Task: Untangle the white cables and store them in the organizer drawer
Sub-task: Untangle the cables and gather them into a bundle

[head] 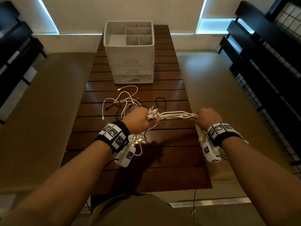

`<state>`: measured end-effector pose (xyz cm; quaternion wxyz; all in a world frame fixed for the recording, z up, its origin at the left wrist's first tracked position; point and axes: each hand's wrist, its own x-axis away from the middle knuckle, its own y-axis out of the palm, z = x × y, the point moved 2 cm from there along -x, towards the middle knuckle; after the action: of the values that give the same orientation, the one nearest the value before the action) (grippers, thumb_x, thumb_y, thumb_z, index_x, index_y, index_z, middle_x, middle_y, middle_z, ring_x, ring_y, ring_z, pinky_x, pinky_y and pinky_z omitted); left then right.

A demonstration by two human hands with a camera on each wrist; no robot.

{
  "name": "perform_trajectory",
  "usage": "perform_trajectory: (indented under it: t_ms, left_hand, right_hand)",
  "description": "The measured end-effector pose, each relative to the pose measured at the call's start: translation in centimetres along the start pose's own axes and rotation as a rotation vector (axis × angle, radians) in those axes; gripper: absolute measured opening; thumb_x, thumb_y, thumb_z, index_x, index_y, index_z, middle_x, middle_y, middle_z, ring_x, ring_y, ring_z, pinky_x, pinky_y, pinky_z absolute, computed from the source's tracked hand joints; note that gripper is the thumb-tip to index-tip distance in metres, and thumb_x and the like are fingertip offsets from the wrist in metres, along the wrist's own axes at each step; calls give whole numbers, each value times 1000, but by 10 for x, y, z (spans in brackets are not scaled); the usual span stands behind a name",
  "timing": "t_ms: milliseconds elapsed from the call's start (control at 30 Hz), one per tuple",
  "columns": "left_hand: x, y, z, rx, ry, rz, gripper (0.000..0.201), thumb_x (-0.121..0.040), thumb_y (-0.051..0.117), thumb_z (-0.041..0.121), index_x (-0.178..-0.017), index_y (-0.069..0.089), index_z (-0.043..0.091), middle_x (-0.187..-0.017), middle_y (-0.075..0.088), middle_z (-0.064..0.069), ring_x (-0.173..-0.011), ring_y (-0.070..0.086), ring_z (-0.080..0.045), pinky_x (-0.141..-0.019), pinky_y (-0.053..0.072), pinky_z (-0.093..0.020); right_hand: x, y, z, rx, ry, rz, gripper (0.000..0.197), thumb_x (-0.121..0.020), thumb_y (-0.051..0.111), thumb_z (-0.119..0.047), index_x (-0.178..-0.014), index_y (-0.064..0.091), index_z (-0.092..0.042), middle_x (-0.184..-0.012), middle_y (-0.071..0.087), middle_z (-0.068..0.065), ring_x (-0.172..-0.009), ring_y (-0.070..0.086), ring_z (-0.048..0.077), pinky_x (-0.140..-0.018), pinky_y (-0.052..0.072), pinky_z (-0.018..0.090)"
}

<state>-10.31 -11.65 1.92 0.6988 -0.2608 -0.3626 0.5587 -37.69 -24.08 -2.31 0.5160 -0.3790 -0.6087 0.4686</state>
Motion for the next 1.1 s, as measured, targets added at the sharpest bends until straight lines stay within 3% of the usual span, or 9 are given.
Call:
perform_trajectory:
  t_ms: [100, 200, 333, 500, 700, 833, 900, 1033, 1100]
  left_hand:
    - [0, 19, -7, -16, -56, -73, 34, -102, 67, 37, -71, 61, 22, -66, 55, 4, -60, 52, -10, -53, 35, -19]
    - [-5, 37, -14, -10, -81, -128, 30, -99, 70, 38, -89, 70, 9, -76, 65, -3, -72, 63, -22, -63, 47, -32]
    - [-8, 42, -14, -6, -71, -154, 31, -94, 76, 40, -95, 72, 9, -88, 72, -9, -80, 68, -25, -75, 58, -43]
    - [18, -3, -16, 390, -44, 37, 3, -97, 74, 30, -95, 73, 27, -87, 73, 3, -77, 67, -7, -69, 52, -22]
    - [59, -56, -39, 1398, -123, 407, 44, -105, 55, 48, -71, 55, 21, -48, 30, 9, -37, 25, -7, -34, 22, -20]
    - [77, -92, -47, 1711, 36, 555, 57, -110, 42, 48, -59, 41, 23, -41, 22, 10, -32, 19, -5, -31, 16, -20]
    - [85, -102, -56, 1744, 77, 576, 58, -110, 42, 47, -57, 39, 23, -40, 22, 9, -32, 19, -5, -30, 18, -21]
    - [82, -95, -65, 1731, 30, 545, 59, -109, 46, 44, -54, 36, 24, -40, 21, 9, -32, 17, -7, -30, 18, -20]
    - [71, -85, -62, 1699, -20, 524, 60, -109, 47, 41, -53, 34, 24, -41, 20, 9, -32, 16, -7, -30, 17, -20]
  right_hand:
    - [6, -9, -15, 27, -125, -184, 45, -85, 80, -50, -108, 65, -15, -108, 70, 10, -91, 64, 28, -77, 53, 36]
    - [17, -22, -38, 32, -242, -409, 92, -71, 90, -52, -145, 45, -19, -140, 57, 6, -125, 56, 28, -100, 52, 45]
    - [28, -34, -82, 35, -426, -347, 123, -66, 92, -54, -163, 20, -32, -164, 33, 3, -149, 34, 30, -118, 38, 55]
    - [47, -22, -126, -238, -604, -417, 118, -66, 94, -50, -160, 25, -34, -159, 43, 0, -143, 44, 24, -114, 42, 40]
    - [85, -9, -182, -494, -789, -474, 100, -72, 84, -66, -155, 33, -42, -154, 51, -8, -137, 49, 12, -108, 41, 31]
    - [81, 14, -202, -448, -802, -243, 20, -95, 71, -42, -100, 68, -23, -87, 72, -1, -75, 66, 16, -74, 58, 42]
    - [72, 20, -193, -451, -750, -146, 15, -102, 61, -37, -91, 66, -27, -76, 64, -7, -68, 60, 16, -66, 52, 39]
    - [64, 24, -179, -317, -720, -141, 12, -97, 66, -37, -104, 65, -27, -89, 62, -9, -85, 63, 21, -76, 52, 38]
    - [63, 23, -177, -331, -701, -289, 46, -85, 78, -48, -121, 57, -29, -115, 62, -7, -105, 62, 18, -90, 55, 41]
